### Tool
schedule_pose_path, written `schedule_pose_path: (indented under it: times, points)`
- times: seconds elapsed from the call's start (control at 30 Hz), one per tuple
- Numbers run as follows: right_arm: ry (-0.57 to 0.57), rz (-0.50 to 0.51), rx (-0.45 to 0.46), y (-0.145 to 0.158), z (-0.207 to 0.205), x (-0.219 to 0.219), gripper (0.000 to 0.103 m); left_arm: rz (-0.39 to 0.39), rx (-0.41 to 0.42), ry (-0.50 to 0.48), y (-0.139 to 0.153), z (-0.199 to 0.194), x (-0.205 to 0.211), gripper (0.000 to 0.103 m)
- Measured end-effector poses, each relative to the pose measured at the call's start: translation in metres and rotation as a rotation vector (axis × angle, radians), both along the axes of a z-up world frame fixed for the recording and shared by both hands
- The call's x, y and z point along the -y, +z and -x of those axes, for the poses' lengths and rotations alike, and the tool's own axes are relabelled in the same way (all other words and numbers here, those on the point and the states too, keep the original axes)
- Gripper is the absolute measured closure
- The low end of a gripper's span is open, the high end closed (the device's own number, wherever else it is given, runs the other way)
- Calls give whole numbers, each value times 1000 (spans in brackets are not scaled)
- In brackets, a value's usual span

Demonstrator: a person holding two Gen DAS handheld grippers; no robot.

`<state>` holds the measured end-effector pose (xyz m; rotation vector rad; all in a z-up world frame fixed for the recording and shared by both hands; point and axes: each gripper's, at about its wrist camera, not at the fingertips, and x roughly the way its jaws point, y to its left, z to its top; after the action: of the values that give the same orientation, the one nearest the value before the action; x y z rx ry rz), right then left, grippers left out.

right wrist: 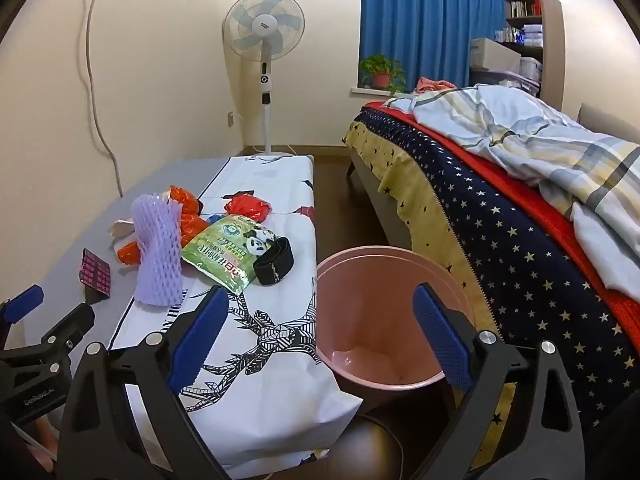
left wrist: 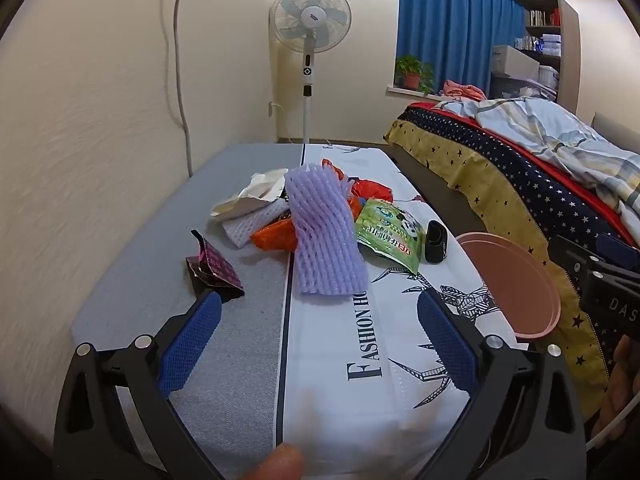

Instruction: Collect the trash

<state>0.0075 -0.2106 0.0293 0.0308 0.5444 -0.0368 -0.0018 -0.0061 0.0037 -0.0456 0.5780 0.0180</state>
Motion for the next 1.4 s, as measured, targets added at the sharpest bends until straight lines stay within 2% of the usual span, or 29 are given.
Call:
schedule_pose_path:
  times: [0.33,1.17,1.4]
  points:
    - [-6,11,-6,0,0,0,11,43,-8,0,-2,-3,-5,8]
    - [-13,22,4,1,0,-1,11,6,21,-20,-1,0,7,8]
    - [-23,21,13,2,0,-1,15,-3,22,-17,-2,2,9,8]
